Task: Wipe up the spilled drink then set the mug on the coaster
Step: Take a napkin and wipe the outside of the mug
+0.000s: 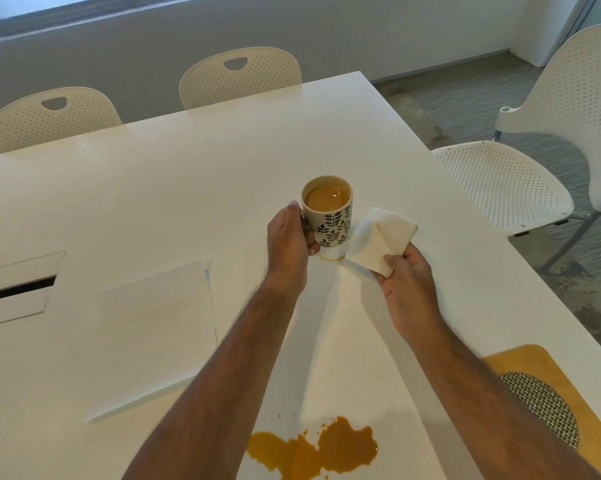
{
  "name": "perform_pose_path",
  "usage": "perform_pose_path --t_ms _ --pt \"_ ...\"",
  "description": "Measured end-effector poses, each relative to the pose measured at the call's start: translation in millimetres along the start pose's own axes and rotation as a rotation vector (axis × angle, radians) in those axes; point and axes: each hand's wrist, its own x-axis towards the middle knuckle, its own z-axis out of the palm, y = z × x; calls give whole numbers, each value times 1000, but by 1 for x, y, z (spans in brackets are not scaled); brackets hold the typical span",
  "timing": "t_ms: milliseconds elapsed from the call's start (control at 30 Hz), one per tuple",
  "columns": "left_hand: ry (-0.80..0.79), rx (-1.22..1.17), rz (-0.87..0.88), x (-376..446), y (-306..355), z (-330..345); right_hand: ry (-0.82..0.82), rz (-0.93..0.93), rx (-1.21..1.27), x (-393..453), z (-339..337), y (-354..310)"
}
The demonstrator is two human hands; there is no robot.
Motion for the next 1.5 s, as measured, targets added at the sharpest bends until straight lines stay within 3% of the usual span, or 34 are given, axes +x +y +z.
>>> perform_pose_path --t_ms 133,433,967,1233,1500 --pt "-26 -14 11 -9 10 4 -114 67 142 5 19 -1" --pt "-42 -49 28 -19 22 7 -130 210 357 14 49 8" --pt "-29 -41 30 -23 24 6 -232 354 343 12 72 18" --pt "-24 -15 42 -19 27 1 -401 408 226 -1 46 10" --pt "-30 -27 35 -19 27 -1 -367 411 119 4 17 -20"
